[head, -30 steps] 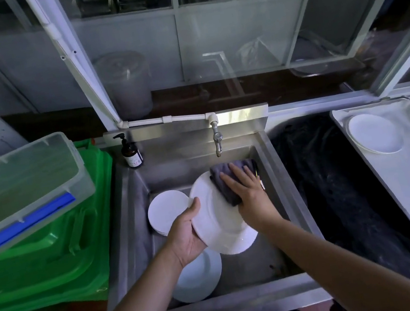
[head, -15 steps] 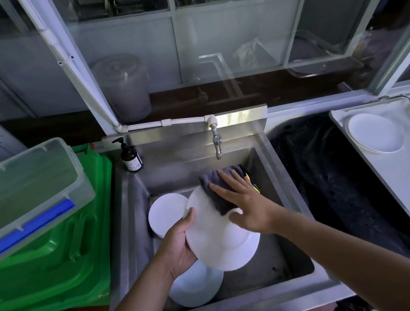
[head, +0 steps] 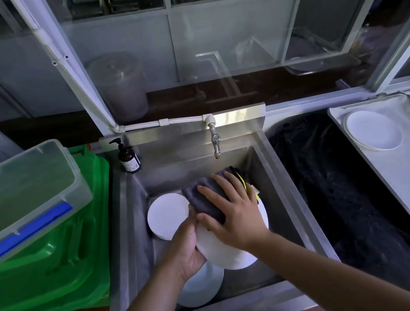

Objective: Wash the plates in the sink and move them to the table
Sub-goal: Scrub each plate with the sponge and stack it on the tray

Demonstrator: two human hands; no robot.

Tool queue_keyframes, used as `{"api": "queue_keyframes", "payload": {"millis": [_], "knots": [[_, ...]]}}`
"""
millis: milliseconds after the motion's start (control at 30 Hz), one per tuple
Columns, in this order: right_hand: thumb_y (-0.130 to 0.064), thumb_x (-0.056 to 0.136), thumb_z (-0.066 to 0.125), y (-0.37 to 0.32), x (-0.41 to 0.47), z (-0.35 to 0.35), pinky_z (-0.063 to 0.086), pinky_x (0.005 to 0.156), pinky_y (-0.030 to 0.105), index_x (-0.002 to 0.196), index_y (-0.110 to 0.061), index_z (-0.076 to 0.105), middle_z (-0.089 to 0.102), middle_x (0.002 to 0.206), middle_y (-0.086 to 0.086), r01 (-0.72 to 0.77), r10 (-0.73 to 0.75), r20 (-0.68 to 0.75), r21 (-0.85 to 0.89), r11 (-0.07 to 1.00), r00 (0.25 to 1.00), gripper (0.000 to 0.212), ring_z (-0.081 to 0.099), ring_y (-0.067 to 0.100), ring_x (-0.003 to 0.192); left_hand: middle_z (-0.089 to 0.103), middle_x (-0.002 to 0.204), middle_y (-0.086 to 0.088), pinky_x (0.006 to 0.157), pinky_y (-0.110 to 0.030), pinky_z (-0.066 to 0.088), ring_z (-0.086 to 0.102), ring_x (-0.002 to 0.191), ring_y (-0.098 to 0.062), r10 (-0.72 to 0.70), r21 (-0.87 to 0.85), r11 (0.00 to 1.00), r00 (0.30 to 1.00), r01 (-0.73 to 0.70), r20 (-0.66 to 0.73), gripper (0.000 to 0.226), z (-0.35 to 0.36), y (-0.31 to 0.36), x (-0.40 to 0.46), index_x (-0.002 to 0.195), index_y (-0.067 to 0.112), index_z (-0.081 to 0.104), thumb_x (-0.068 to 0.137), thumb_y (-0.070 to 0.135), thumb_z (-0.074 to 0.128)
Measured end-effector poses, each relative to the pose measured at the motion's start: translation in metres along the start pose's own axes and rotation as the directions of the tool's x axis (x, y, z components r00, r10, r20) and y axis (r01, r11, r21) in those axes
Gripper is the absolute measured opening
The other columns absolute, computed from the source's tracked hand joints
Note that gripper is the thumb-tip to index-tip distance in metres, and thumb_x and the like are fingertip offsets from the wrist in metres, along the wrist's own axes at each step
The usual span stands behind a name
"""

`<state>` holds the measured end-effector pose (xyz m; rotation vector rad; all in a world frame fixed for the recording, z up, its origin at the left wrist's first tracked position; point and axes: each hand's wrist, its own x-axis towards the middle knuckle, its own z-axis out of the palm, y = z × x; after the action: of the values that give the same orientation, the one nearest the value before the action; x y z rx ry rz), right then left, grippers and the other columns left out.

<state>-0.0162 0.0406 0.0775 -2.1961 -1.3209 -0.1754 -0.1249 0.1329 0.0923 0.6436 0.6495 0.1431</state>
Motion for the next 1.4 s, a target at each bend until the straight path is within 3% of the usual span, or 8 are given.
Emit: {"api": "queue_keyframes", "payload": {"millis": [67,233,433,600,833,1033,1233,1400], "knots": [[-0.066,0.09,0.05,0.018,0.007,-0.003,0.037,0.107,0.055,0.141,-0.037,0.056,0.05,0.15,0.0,-0.001,0.001,0.009,0.005,1.0,1.0,0.059,0.038,0.027,0.146,0.063,0.138,-0.019,0.099,-0.043,0.057,0.063,0.127,-0.031,0.031,-0.019,0.999,0.999,-0.03,0.011,0.065,-0.003,0.0,-0.001,0.145,0.015,0.052,0.097,0.056,0.037],[-0.068,0.087,0.044,0.018,0.019,-0.003,0.036,0.11,0.053,0.143,-0.049,0.045,0.045,0.148,-0.011,-0.426,0.425,0.031,0.107,0.898,0.904,0.059,0.035,0.017,0.143,0.064,0.139,-0.015,0.093,-0.038,0.059,0.063,0.127,-0.027,0.053,0.002,0.999,0.998,-0.053,0.02,0.069,-0.004,0.005,0.003,0.144,0.014,0.052,0.095,0.059,0.035],[-0.063,0.091,0.051,0.005,0.004,0.007,0.036,0.11,0.053,0.146,-0.038,0.05,0.045,0.155,-0.004,-0.039,0.041,-0.048,0.029,0.999,0.998,0.06,0.032,0.025,0.149,0.065,0.137,-0.016,0.094,-0.036,0.059,0.064,0.126,-0.025,0.072,0.003,0.997,0.997,-0.072,-0.015,0.068,0.006,0.011,0.012,0.145,0.012,0.052,0.095,0.056,0.042],[-0.068,0.086,0.046,0.016,0.015,-0.004,0.035,0.111,0.054,0.145,-0.041,0.047,0.044,0.152,-0.012,-0.45,0.455,-0.005,0.146,0.881,0.89,0.065,0.032,0.017,0.146,0.062,0.14,-0.018,0.103,-0.045,0.054,0.06,0.13,-0.031,0.066,-0.032,0.997,0.998,-0.067,-0.006,0.068,-0.001,0.007,0.012,0.144,0.011,0.052,0.097,0.057,0.039],[-0.062,0.095,0.055,0.003,-0.026,0.009,0.042,0.105,0.053,0.148,-0.033,0.049,0.046,0.155,-0.001,0.1,-0.098,-0.109,0.015,0.995,0.989,0.061,0.035,0.026,0.148,0.063,0.137,-0.023,0.098,-0.04,0.057,0.064,0.124,-0.028,0.056,-0.103,0.993,0.998,-0.059,-0.032,0.059,0.001,0.015,0.019,0.137,0.0,0.057,0.108,0.046,0.033],[-0.054,0.093,0.06,0.024,-0.032,0.007,0.039,0.111,0.054,0.145,-0.025,0.053,0.051,0.152,0.001,0.015,0.004,-0.151,0.126,0.992,0.989,0.06,0.036,0.028,0.148,0.06,0.142,-0.02,0.108,-0.047,0.049,0.06,0.13,-0.03,0.133,-0.207,0.967,0.987,-0.149,-0.088,0.074,0.008,0.014,0.022,0.146,0.006,0.05,0.097,0.061,0.04],[-0.068,0.087,0.052,0.056,0.03,-0.014,0.038,0.113,0.051,0.147,-0.047,0.041,0.045,0.15,-0.016,-0.452,0.441,0.111,0.316,0.834,0.891,0.064,0.042,0.011,0.138,0.063,0.141,-0.014,0.103,-0.049,0.05,0.062,0.128,-0.031,0.087,-0.105,0.99,0.995,-0.092,-0.054,0.067,0.01,0.002,0.019,0.15,0.014,0.047,0.099,0.058,0.044],[-0.062,0.089,0.054,0.048,0.002,-0.016,0.04,0.112,0.048,0.146,-0.035,0.049,0.046,0.15,-0.01,-0.405,0.425,0.017,0.334,0.851,0.905,0.063,0.042,0.015,0.138,0.061,0.143,-0.016,0.113,-0.054,0.041,0.059,0.131,-0.033,0.118,-0.141,0.982,0.991,-0.127,-0.066,0.074,0.014,0.001,0.023,0.149,0.012,0.048,0.094,0.061,0.047]]}}
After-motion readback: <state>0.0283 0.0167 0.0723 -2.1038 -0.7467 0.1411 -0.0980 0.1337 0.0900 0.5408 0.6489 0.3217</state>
